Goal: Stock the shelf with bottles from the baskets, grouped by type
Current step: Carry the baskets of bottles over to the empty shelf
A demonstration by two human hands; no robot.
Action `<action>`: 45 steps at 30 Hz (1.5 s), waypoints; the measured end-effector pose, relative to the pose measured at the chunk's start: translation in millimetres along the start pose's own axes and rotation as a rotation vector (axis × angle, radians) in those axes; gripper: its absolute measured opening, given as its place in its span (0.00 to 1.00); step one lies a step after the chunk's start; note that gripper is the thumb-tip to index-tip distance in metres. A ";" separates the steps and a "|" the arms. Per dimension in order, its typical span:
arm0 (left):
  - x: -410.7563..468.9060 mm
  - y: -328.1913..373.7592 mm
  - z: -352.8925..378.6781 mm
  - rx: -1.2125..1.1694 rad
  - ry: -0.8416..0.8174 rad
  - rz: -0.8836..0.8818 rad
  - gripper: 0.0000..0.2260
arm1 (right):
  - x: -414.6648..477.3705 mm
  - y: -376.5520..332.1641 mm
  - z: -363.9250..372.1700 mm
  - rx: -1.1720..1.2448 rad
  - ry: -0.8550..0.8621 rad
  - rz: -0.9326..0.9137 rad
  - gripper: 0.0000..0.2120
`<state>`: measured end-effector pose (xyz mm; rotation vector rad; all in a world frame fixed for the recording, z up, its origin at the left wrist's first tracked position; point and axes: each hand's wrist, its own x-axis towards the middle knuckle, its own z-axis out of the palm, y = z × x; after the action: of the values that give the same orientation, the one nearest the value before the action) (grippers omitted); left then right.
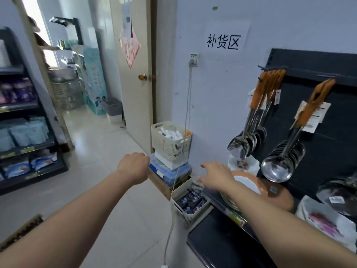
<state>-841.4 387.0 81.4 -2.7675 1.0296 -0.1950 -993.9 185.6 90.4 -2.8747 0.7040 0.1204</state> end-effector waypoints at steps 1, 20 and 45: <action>7.9 -3.1 0.3 0.000 -0.003 -0.004 0.12 | 11.0 -1.8 -1.7 0.001 -0.007 -0.007 0.23; 202.6 -98.3 45.6 -0.042 -0.073 -0.003 0.15 | 244.5 -59.5 0.6 -0.040 -0.050 0.003 0.25; 553.9 -224.0 128.9 -0.072 -0.129 0.231 0.10 | 568.8 -96.9 14.4 0.020 -0.124 0.242 0.17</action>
<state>-259.5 205.4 36.7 -2.6517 1.3319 0.0534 -446.2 16.8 22.5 -2.7228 1.0183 0.3190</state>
